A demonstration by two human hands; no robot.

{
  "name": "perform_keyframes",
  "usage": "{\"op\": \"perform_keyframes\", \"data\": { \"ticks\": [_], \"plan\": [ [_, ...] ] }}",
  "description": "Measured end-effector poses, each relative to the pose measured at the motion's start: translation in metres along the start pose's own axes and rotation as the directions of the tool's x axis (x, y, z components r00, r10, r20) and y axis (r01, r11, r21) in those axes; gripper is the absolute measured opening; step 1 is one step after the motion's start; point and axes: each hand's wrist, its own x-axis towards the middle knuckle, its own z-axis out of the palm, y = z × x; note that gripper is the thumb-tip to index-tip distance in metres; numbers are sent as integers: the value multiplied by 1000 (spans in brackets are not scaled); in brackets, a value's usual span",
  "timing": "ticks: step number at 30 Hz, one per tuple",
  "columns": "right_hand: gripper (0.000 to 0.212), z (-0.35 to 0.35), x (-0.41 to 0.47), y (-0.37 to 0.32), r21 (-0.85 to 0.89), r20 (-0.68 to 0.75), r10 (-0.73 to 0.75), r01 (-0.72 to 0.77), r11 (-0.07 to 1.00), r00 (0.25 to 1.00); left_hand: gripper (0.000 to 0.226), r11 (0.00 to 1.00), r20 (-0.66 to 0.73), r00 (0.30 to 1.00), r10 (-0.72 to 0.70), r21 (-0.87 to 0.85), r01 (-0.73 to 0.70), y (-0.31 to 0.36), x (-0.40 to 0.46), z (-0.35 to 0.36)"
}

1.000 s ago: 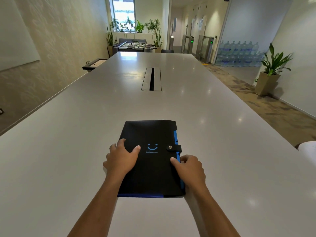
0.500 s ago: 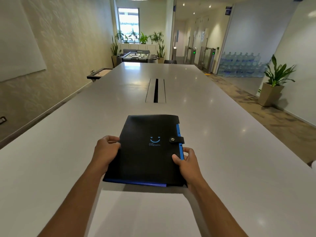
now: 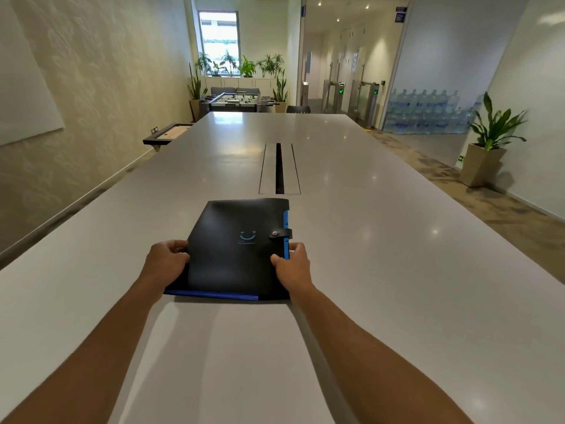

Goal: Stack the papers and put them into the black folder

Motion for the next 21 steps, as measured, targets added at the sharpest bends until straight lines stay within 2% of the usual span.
{"op": "perform_keyframes", "data": {
  "ticks": [6,13,16,21],
  "plan": [
    [48,29,51,-2,-348,-70,-146,113,931,987,41,998,-12,1000,15,61,-14,-18,57,8],
    [36,45,76,-1,-662,-92,-287,157,733,953,45,973,29,997,69,218,-74,-20,98,10],
    [36,48,79,-2,-734,-83,-336,170,658,938,47,949,56,993,102,294,-114,-21,105,11],
    [40,50,81,0,-758,-73,-363,185,626,929,49,893,96,991,91,433,-124,-20,109,10]
  ]
}}
